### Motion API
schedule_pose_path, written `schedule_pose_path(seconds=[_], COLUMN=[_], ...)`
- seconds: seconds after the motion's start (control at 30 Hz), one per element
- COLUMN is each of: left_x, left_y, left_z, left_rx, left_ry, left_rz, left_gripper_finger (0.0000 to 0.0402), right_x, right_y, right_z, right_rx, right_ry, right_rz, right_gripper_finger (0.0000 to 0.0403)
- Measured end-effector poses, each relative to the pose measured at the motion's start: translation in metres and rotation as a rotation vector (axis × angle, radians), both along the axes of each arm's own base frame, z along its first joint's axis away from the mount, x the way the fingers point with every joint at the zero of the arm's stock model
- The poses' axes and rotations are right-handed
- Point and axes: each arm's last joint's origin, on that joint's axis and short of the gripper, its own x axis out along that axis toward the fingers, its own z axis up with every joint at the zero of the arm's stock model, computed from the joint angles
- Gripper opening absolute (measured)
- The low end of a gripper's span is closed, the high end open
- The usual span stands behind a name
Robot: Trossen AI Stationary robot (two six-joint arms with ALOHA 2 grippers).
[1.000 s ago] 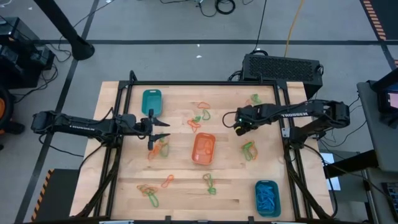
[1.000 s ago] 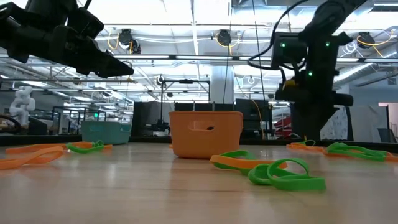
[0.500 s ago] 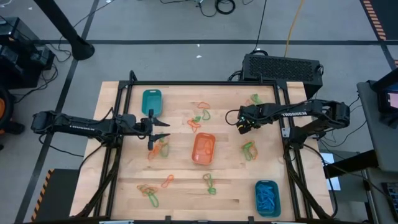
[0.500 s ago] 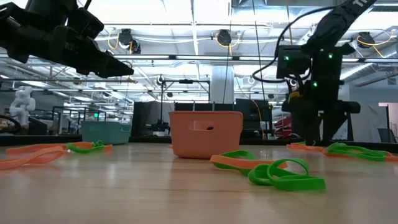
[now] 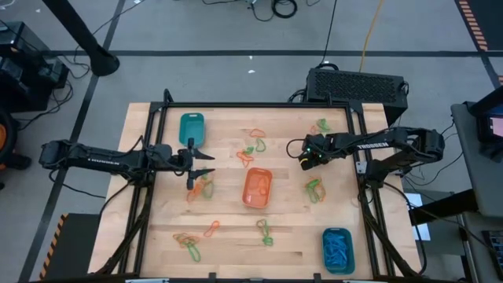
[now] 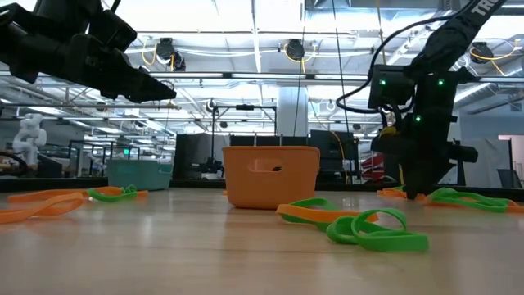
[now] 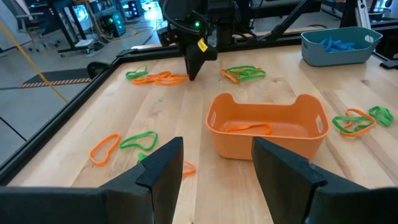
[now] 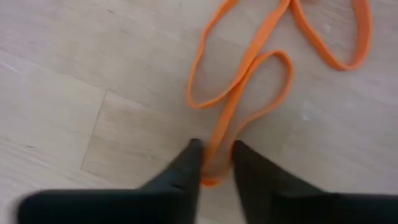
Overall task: Sort rubber bands into baskets
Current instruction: Put the orange rubber band into the orange bin
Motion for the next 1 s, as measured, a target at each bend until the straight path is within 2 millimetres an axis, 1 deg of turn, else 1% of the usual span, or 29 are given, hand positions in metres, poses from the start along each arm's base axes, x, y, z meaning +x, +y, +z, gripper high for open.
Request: schedule_pose_path(seconds=[0.07,0.1,0.17,0.23,0.43,0.53,0.63,0.77,0.93,1.0], left_x=[0.0,0.0,0.0,0.0,0.0,0.0,0.0,0.0,0.0,0.0], left_y=[0.0,0.0,0.0,0.0,0.0,0.0,0.0,0.0,0.0,0.0], left_z=[0.0,0.0,0.0,0.0,0.0,0.0,0.0,0.0,0.0,0.0], left_rx=[0.0,0.0,0.0,0.0,0.0,0.0,0.001,0.001,0.001,0.001], left_ry=[0.0,0.0,0.0,0.0,0.0,0.001,0.0,0.001,0.004,0.004], left_rz=[0.0,0.0,0.0,0.0,0.0,0.0,-0.001,0.0,0.0,0.0], left_gripper_finger=[0.0198,0.0198,0.0198,0.0198,0.0198,0.0198,0.0198,0.0198,0.0198,0.0198], right_x=[0.0,0.0,0.0,-0.001,0.015,0.033,0.052,0.075,0.1,0.111], right_y=[0.0,0.0,0.0,0.002,0.007,0.014,0.026,0.05,0.083,0.095], right_z=[0.0,0.002,0.006,0.014,0.059,0.082,0.098,0.116,0.123,0.12], right_rx=[0.002,0.001,0.018,0.034,-0.023,-0.065,-0.103,-0.143,-0.186,-0.197], right_ry=[0.001,0.005,0.032,0.068,0.057,-0.051,-0.163,-0.314,-0.471,-0.521], right_rz=[0.012,0.023,0.022,0.026,0.077,0.129,0.233,0.378,0.54,0.6], right_gripper_finger=[0.0023,0.0013,0.0011,0.0005,0.0001,0.0001,0.0001,0.0001,0.0,0.0])
